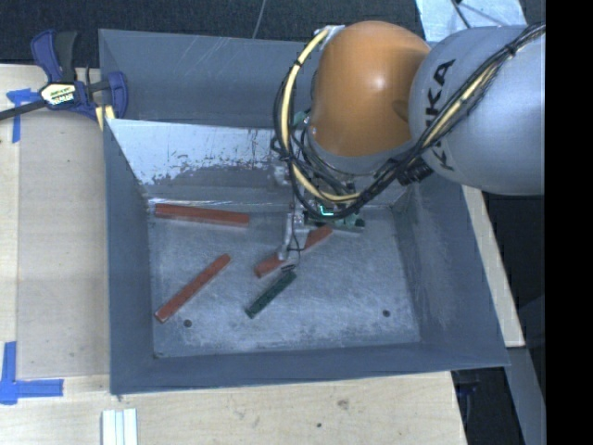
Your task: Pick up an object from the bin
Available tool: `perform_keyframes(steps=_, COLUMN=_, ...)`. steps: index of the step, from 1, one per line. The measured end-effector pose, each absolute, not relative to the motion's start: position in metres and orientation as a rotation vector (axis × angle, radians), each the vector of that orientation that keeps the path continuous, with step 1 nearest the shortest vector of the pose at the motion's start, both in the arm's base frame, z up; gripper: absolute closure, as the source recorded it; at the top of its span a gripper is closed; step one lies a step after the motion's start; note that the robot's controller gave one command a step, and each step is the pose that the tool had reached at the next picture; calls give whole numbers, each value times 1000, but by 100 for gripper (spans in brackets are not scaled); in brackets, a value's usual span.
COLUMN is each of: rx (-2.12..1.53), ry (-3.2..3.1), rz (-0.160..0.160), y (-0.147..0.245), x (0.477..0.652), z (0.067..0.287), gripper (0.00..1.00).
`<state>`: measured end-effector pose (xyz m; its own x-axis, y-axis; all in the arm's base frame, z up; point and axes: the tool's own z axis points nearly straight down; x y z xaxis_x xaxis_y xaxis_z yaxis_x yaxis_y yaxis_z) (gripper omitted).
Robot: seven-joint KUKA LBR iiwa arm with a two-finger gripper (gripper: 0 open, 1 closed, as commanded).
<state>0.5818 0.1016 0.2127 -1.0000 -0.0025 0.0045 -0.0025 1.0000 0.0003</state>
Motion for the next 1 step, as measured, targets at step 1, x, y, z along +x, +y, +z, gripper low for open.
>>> perform_keyframes(steps=1, rx=33, ry=-3154, rz=-3, y=93, x=581, z=182, gripper=0)
